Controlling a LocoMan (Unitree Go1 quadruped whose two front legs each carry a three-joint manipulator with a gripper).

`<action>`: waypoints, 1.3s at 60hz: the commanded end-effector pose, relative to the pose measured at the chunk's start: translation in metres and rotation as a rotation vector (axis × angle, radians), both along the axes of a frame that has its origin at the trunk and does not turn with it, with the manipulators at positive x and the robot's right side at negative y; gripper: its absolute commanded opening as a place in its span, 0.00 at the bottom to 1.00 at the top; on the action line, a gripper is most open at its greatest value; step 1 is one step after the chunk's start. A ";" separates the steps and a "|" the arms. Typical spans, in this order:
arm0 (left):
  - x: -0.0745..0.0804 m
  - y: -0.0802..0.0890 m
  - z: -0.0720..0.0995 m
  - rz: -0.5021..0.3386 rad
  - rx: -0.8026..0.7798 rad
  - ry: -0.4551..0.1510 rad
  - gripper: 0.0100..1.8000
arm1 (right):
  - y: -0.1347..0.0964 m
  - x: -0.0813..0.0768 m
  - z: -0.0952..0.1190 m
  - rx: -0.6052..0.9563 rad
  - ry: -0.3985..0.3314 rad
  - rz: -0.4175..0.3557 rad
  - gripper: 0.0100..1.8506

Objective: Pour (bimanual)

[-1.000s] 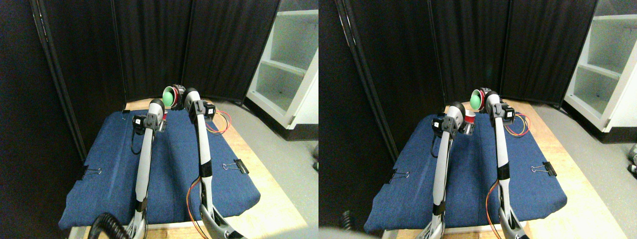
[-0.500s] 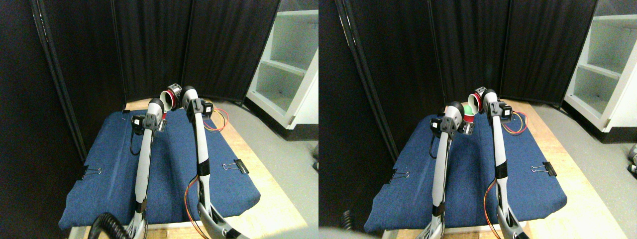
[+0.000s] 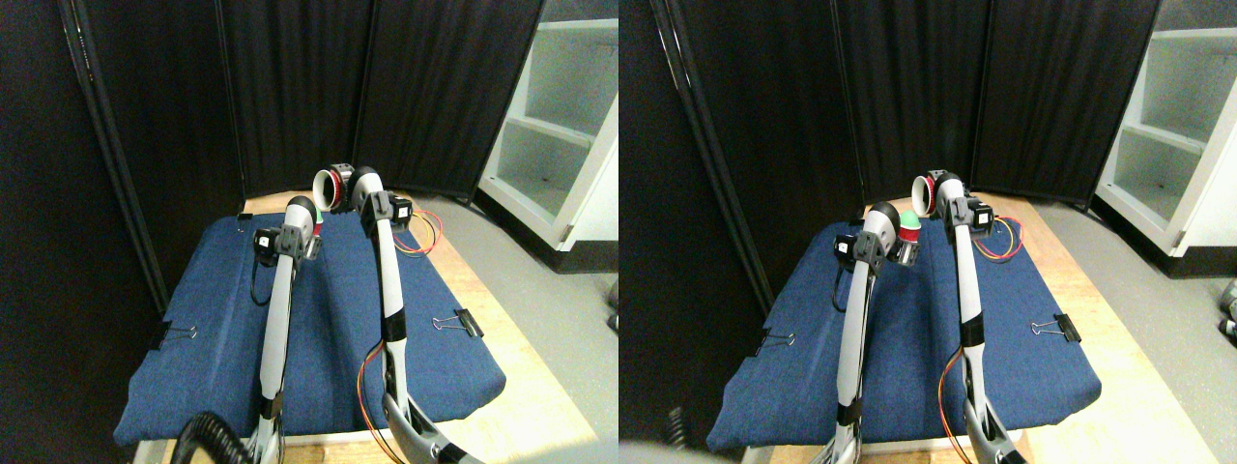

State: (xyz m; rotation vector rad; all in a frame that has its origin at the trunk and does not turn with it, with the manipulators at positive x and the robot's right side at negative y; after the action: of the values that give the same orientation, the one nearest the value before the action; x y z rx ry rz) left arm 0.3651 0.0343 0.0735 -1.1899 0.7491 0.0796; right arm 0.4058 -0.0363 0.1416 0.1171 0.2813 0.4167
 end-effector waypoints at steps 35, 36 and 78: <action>0.006 0.012 0.010 0.017 0.007 -0.140 0.00 | -0.045 0.003 -0.017 0.682 0.185 -0.360 0.00; 0.006 0.014 0.010 0.017 0.005 -0.143 0.00 | -0.045 0.001 -0.018 0.720 0.188 -0.363 0.00; 0.019 0.046 -0.032 0.218 0.041 -0.258 0.00 | -0.065 -0.006 -0.066 1.014 0.220 -0.464 0.00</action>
State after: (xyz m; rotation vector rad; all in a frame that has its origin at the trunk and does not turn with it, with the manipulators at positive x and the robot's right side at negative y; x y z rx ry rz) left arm 0.3803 0.0820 0.0432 -1.1921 0.4073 0.1354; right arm 0.3968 -0.0998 0.0768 1.2194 0.2603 0.0414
